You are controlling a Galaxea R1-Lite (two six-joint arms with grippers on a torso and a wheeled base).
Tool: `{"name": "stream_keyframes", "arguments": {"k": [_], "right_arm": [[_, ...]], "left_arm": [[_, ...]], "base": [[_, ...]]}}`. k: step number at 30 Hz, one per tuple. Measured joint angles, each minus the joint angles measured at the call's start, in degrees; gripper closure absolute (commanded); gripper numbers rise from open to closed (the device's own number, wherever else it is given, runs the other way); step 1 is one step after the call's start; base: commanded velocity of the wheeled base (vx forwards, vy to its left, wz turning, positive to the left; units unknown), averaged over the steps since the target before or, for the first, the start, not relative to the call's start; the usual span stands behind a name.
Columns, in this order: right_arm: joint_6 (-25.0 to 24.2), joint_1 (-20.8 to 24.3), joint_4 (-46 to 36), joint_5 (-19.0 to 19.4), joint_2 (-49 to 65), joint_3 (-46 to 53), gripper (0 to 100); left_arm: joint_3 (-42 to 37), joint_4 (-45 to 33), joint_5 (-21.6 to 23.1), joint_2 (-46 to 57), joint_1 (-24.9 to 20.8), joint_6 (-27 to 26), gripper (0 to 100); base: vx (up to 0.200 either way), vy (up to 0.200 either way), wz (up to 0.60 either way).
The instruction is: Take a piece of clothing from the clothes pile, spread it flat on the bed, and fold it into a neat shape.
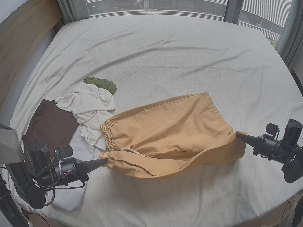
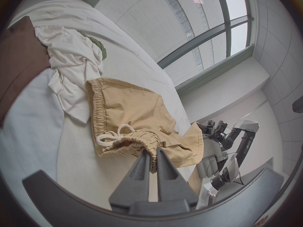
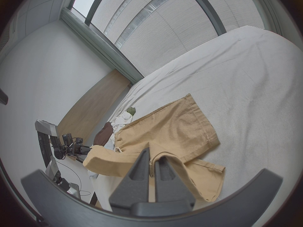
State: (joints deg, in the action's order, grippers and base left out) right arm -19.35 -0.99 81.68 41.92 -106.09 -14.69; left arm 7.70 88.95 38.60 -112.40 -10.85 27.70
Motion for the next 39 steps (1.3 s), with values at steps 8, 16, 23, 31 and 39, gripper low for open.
{"name": "stream_keyframes", "arguments": {"k": [8,16,23,31,39], "right_arm": [[-1.7,0.8,-0.4,0.0,1.2,-2.4,100],[-1.9,0.9,-7.0,-0.1,3.3,-6.6,100],[-1.9,0.8,-8.9,-0.1,4.5,-9.6,100],[-1.7,0.7,-12.4,-0.2,4.7,-12.8,100],[-1.6,0.6,-19.1,-0.2,4.7,-19.0,100]], "left_arm": [[0.7,0.0,-0.2,1.0,-0.1,1.3,100],[1.3,0.0,-1.6,2.9,-1.1,3.7,100],[1.6,0.0,-1.9,3.5,-1.5,4.1,100],[3.4,0.0,-4.3,3.8,-1.3,6.9,100],[4.6,0.0,-6.1,3.7,-1.2,7.3,100]], "base": [[0.000,0.000,0.00],[0.000,0.000,0.00],[0.000,0.000,0.00],[0.000,0.000,0.00],[0.000,0.000,0.00]]}}
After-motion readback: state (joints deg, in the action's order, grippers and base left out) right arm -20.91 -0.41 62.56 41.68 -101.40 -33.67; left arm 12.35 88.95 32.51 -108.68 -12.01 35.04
